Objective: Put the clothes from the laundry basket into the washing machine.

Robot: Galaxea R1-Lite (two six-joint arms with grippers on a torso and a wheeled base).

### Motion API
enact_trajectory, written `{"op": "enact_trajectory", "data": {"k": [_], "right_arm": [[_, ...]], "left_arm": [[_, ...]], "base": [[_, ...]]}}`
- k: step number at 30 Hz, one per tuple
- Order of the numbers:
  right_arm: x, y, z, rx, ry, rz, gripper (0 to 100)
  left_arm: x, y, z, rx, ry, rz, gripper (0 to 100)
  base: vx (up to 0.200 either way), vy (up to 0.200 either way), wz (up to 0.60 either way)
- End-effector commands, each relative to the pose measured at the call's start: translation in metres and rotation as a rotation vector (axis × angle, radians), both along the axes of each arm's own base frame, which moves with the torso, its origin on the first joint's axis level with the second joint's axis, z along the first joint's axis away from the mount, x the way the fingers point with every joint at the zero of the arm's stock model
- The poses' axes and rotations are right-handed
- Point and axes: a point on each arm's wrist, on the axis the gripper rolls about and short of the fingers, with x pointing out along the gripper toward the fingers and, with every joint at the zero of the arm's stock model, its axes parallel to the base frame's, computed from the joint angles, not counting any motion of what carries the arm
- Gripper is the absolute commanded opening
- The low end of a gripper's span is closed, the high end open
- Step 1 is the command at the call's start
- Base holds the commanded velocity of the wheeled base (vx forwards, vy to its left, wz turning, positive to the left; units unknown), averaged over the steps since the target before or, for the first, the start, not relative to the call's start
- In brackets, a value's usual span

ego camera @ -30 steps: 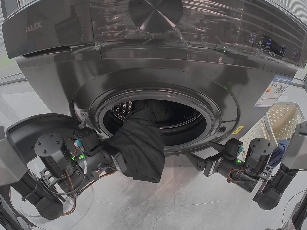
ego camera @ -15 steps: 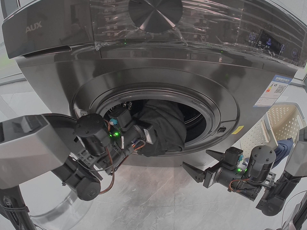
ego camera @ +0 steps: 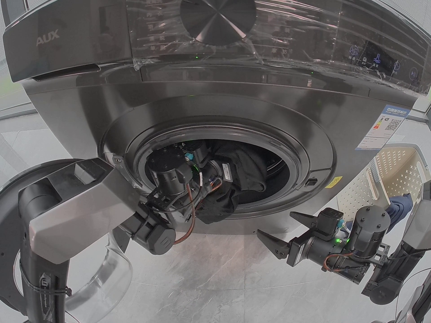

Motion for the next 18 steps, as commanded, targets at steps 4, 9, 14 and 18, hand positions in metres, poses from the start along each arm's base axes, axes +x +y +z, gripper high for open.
{"op": "enact_trajectory", "data": {"k": [4, 9, 14, 18], "right_arm": [[0.0, 0.001, -0.001, -0.002, 0.003, 0.001, 100], [-0.001, 0.002, -0.001, -0.001, 0.002, 0.007, 100], [-0.001, 0.002, -0.001, -0.002, 0.003, 0.007, 100], [0.0, 0.003, 0.0, 0.002, -0.001, 0.008, 100]], "left_arm": [[0.046, -0.006, -0.013, -0.001, 0.011, 0.08, 0], [0.068, -0.007, -0.008, -0.026, -0.01, 0.127, 0], [0.078, -0.012, -0.002, -0.053, -0.031, 0.167, 0], [0.082, -0.014, 0.004, -0.082, -0.048, 0.186, 0]], "base": [[0.0, 0.0, 0.0], [0.0, 0.0, 0.0], [0.0, 0.0, 0.0], [0.0, 0.0, 0.0]]}}
